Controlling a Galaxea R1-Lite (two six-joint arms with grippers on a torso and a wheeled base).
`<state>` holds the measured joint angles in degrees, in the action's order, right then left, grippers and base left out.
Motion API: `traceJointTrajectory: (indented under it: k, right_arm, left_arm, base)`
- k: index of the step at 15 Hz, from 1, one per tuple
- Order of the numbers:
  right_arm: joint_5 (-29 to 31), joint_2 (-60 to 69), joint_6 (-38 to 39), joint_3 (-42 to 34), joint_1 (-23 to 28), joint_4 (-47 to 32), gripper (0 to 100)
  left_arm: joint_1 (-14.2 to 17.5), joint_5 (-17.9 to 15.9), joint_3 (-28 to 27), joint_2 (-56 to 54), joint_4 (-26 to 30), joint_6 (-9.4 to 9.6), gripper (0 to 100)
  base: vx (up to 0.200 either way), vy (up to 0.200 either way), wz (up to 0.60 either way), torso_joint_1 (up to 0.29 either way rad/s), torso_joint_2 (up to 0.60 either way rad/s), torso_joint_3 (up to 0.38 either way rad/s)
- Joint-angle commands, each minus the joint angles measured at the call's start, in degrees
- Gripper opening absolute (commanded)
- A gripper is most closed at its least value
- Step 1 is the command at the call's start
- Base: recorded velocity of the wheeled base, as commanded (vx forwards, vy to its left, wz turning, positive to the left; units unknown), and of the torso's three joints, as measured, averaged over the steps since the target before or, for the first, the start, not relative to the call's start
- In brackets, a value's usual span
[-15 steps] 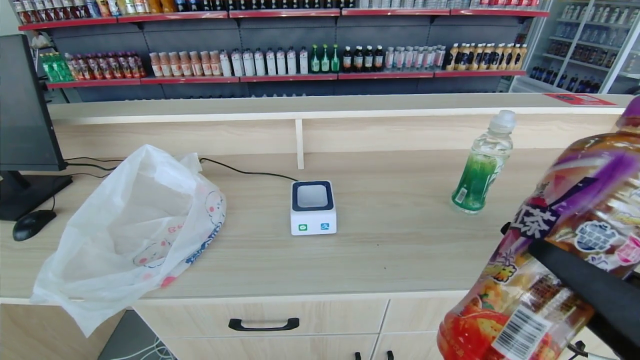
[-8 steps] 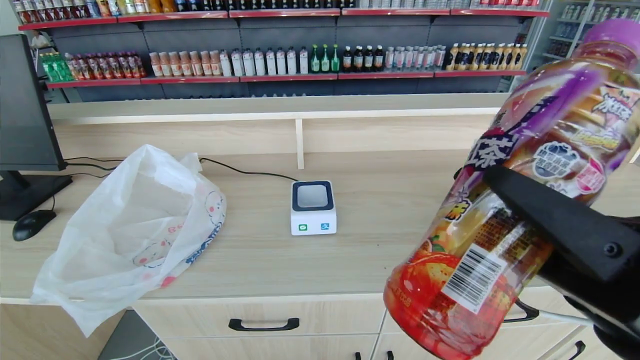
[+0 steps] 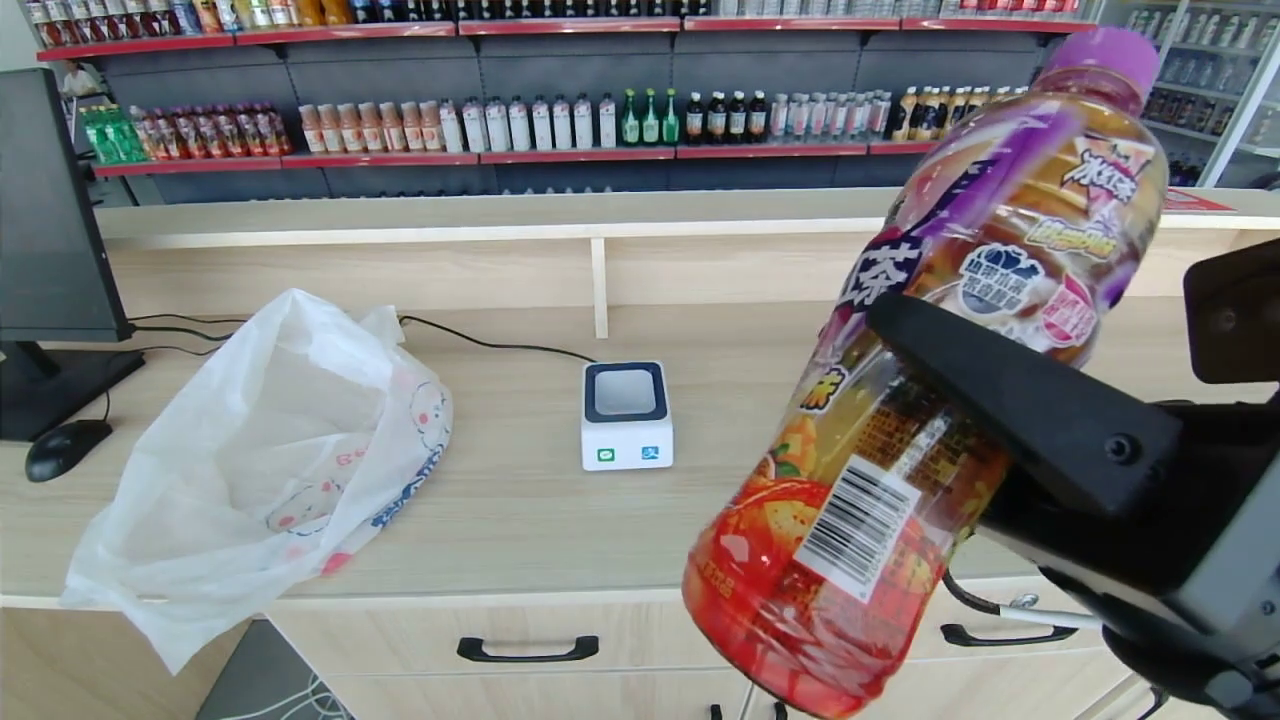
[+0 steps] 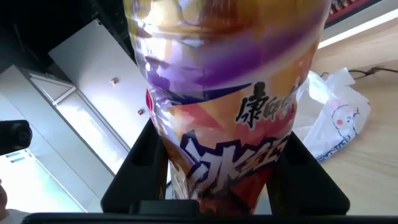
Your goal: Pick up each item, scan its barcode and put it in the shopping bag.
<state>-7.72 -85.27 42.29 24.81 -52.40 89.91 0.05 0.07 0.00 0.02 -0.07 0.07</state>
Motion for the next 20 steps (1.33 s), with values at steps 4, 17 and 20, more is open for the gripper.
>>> traceJointTrajectory:
  k: [4,17,20]
  right_arm:
    - [0.0,-2.4,1.7,2.4,0.0,0.1,0]
    - [0.1,-1.7,-0.5,1.8,0.1,0.1,0]
    - [0.3,-2.1,-4.4,1.9,0.4,0.1,0]
  left_arm:
    - [0.0,0.0,0.0,0.0,0.0,0.01,100]
    - [0.0,0.0,0.0,0.0,0.0,0.01,100]
    - [0.0,0.0,0.0,0.0,0.1,0.01,100]
  base:
    - [0.0,0.0,0.0,0.0,0.0,0.0]
    - [0.0,0.0,0.0,0.0,0.0,0.0]
    - [0.0,0.0,0.0,0.0,0.0,0.0]
